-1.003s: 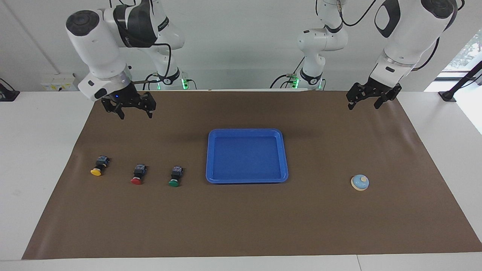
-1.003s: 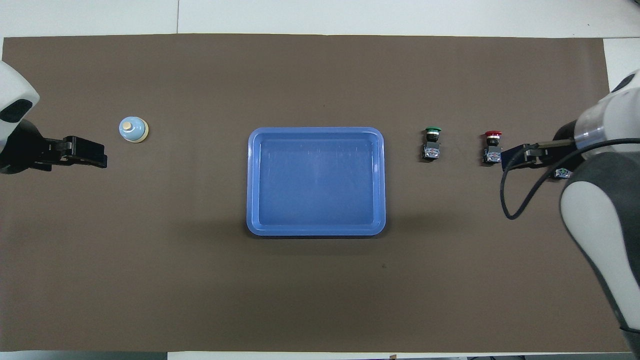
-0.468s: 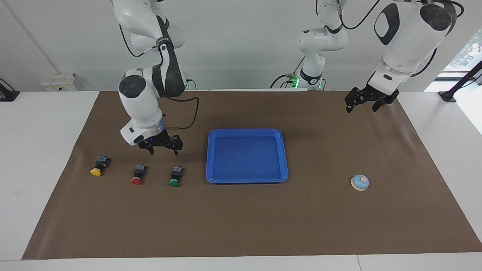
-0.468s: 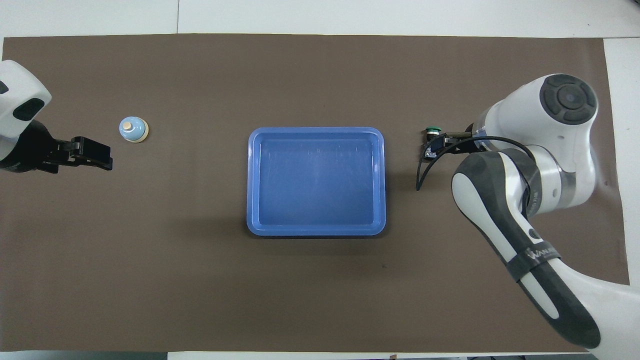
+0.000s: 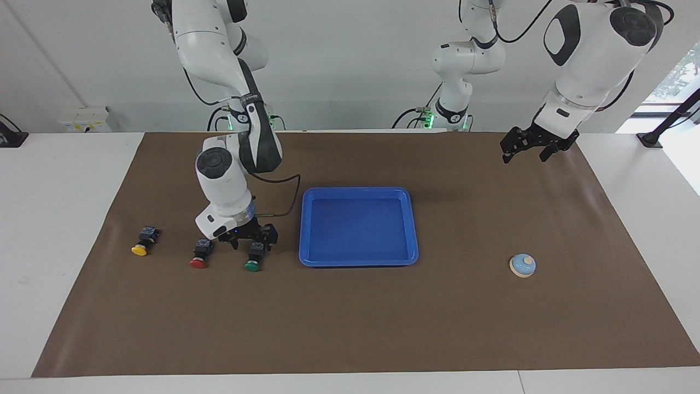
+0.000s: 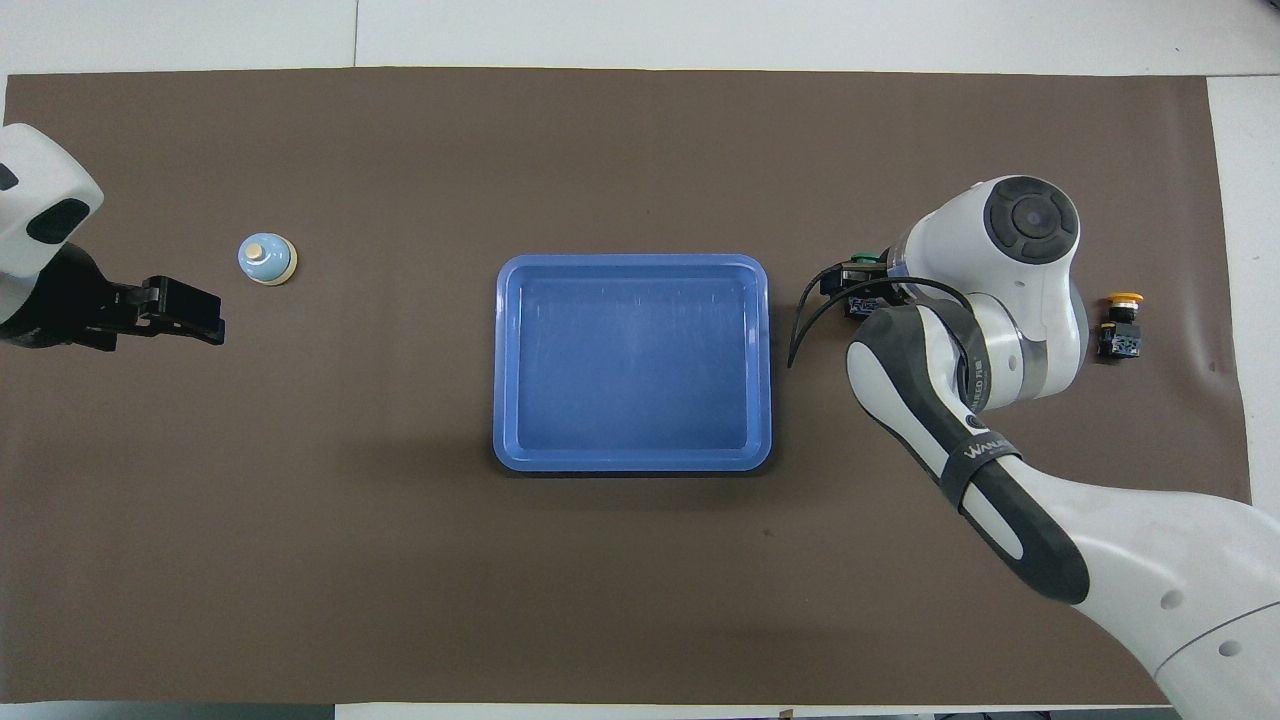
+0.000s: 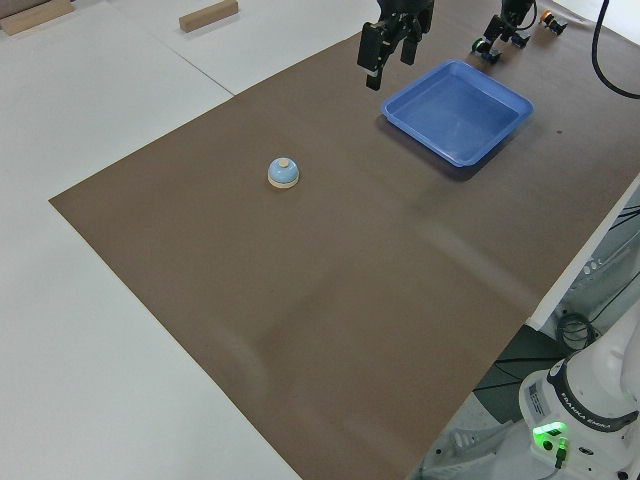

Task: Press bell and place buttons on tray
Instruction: 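Carry the green button into the blue tray and release it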

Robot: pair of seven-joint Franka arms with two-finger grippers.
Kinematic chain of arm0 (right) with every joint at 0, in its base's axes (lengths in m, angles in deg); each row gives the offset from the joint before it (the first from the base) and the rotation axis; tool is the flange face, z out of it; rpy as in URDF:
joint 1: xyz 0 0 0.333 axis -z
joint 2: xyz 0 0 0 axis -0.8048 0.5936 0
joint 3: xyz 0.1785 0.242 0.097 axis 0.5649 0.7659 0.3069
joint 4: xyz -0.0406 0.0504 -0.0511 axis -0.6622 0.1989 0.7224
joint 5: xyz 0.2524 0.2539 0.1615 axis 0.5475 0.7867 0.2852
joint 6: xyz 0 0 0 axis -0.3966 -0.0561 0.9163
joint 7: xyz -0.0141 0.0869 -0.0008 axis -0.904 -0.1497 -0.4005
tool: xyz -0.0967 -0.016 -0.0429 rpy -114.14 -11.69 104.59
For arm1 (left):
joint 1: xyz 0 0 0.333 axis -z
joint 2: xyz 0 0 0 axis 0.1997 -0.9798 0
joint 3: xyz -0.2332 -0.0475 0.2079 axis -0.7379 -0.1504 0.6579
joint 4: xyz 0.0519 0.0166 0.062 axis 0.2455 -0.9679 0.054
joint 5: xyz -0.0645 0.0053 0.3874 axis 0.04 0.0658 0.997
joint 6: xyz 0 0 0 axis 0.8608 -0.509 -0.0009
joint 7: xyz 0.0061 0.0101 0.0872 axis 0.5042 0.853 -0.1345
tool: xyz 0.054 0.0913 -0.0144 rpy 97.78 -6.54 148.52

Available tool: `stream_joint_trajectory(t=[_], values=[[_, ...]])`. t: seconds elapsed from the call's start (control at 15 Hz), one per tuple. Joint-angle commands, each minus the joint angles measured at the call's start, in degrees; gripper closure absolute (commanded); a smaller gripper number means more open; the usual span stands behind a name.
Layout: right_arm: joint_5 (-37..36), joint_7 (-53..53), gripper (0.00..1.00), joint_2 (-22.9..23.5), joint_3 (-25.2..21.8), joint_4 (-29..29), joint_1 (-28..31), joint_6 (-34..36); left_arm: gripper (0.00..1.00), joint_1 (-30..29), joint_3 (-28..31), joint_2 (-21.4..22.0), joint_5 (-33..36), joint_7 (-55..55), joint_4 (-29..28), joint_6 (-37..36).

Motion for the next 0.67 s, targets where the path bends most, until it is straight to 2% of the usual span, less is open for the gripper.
stream_joint_trajectory(t=[0.0,0.13,0.27,0.33,0.53,0.6], values=[[-1.37,1.87,0.0,0.92,0.12,-0.56,-0.24,-0.83,0.0,0.44,0.49,0.31,0.6,-0.86,0.36,-1.38],[-1.37,2.31,0.01,1.36,0.12,-0.56,-0.76,-1.01,0.0,0.35,0.49,0.39,0.6,-0.86,0.27,-1.3],[-1.45,2.31,0.1,1.97,0.12,-0.56,-0.77,-2.84,0.0,0.26,0.49,0.57,0.51,-0.86,-0.16,-1.12],[-1.46,2.4,0.25,2.15,0.12,-0.56,-0.77,-3.03,0.0,0.17,0.49,0.66,0.51,-0.78,0.09,-0.6],[-1.46,4.15,1.0,2.33,0.03,-0.56,-0.5,-3.12,0.0,-0.27,0.57,0.83,0.51,-0.69,0.18,-0.6],[-1.46,5.64,1.0,2.33,0.03,-0.56,-0.68,-3.03,0.0,-0.35,0.75,0.83,0.51,-0.69,0.18,-0.59]])
